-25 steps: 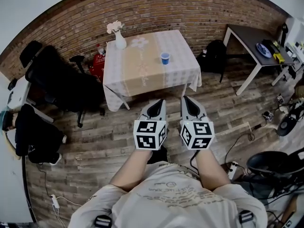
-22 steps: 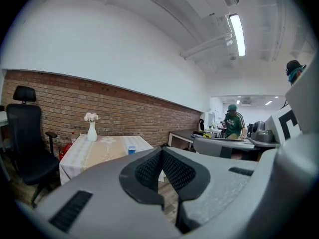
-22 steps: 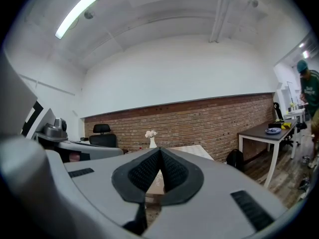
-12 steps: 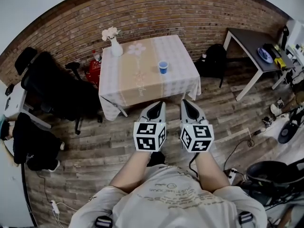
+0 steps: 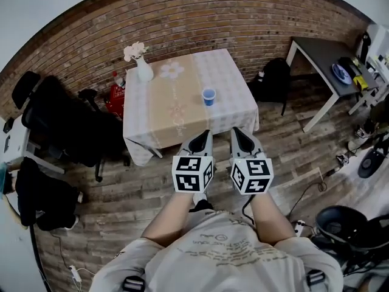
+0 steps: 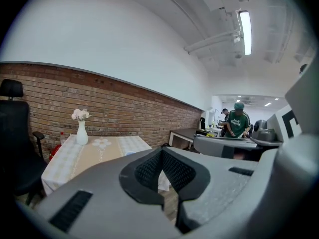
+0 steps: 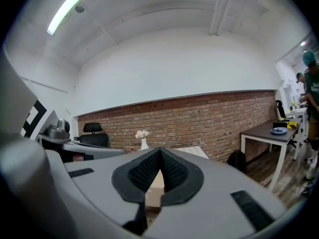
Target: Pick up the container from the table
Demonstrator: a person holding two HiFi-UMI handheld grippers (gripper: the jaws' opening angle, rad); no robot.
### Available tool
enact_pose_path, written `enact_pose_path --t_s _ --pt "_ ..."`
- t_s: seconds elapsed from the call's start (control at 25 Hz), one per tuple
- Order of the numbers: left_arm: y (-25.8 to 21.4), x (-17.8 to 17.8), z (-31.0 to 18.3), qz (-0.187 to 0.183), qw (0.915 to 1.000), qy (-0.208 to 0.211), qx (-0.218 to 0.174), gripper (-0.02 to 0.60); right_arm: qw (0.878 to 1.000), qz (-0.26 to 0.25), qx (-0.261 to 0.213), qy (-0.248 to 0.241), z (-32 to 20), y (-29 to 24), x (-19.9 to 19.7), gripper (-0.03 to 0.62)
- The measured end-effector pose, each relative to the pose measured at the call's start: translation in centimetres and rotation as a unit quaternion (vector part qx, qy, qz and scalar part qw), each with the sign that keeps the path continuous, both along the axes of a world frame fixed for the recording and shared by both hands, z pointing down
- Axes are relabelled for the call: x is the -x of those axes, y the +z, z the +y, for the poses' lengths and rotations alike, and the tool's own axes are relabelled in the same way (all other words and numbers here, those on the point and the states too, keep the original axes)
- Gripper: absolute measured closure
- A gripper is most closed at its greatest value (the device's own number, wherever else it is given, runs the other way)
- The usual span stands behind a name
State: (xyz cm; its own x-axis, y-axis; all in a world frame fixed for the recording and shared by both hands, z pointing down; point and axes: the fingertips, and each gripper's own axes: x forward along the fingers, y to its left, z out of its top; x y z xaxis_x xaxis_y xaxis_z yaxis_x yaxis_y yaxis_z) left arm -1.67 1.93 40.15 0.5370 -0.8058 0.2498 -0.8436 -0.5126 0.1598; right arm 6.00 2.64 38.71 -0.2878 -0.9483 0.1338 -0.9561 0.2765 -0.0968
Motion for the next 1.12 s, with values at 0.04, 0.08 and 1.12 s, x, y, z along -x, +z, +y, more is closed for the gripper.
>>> enact_pose_path --t_s 0.04,0.08,1.12 --pt "0.2 0.1 -0.9 0.001 1.0 0.001 0.002 0.58 1.0 0.001 0.001 0.001 -0.8 0.1 0.1 0.592" --pt "0.3 0.3 -1.8 0.001 1.0 0.001 0.004 0.58 1.0 0.002 0.003 0.001 -1.7 0.2 0.2 0.592" --pt "3.2 4.8 -20.2 0.013 0.999 0.019 0.038 0.58 0.999 0.026 0.031 0.024 -19.8 2.1 3.6 0.592"
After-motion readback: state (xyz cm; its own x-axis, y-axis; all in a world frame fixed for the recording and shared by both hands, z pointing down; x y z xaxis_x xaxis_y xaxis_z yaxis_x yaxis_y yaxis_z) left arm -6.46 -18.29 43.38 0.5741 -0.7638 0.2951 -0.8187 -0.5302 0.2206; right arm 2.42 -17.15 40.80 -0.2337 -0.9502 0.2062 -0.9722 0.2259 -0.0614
